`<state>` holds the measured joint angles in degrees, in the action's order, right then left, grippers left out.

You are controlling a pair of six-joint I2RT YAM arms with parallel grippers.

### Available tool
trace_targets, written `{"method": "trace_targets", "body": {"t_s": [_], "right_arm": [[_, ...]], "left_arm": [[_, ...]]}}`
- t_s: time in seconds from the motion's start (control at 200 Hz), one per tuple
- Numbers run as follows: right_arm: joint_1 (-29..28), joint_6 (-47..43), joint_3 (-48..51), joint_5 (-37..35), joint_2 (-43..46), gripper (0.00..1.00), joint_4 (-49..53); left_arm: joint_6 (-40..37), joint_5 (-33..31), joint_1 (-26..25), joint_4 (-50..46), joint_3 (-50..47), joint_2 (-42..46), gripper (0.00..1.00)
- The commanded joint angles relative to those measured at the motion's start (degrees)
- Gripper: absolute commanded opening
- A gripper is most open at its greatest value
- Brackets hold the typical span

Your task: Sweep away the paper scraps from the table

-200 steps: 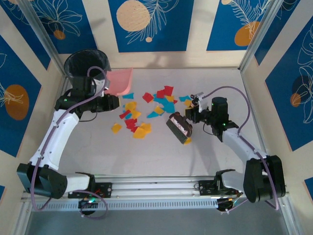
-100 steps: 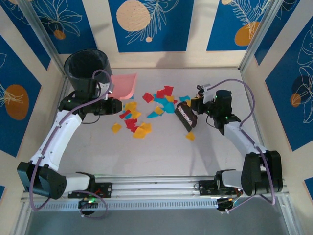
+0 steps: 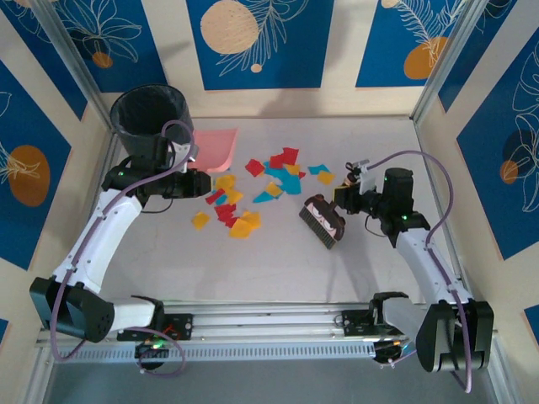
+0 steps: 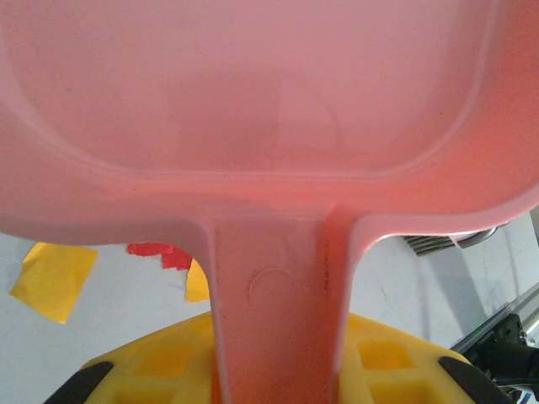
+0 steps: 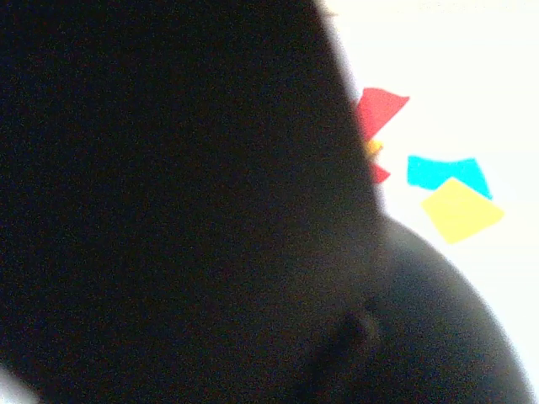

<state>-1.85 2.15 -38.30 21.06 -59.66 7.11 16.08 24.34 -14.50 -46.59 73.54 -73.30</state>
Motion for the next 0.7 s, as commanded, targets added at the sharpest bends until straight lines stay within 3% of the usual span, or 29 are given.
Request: {"method": "trace_targets", "body": {"t_s": [0.0,0.335,0.695], "right_arm": [[0.1,-1.6,3.0,2.0,0.8,0.0,-1.9],[1.4,-6.6,6.1,0.1,-2.6,0.0,-12.3],[1.9,-5.0,-2.8,-3.9,-15.6,0.0,-19.2]], "left_arm": [[-1.0,0.5,-0.8,-0.7,0.6,-0.4,0.0],[-1.0,0.3,-1.2,-1.5,0.0,0.8,0.0],[-0.5,0.3,-1.6,-1.3,-0.9,1.0,0.0]]}}
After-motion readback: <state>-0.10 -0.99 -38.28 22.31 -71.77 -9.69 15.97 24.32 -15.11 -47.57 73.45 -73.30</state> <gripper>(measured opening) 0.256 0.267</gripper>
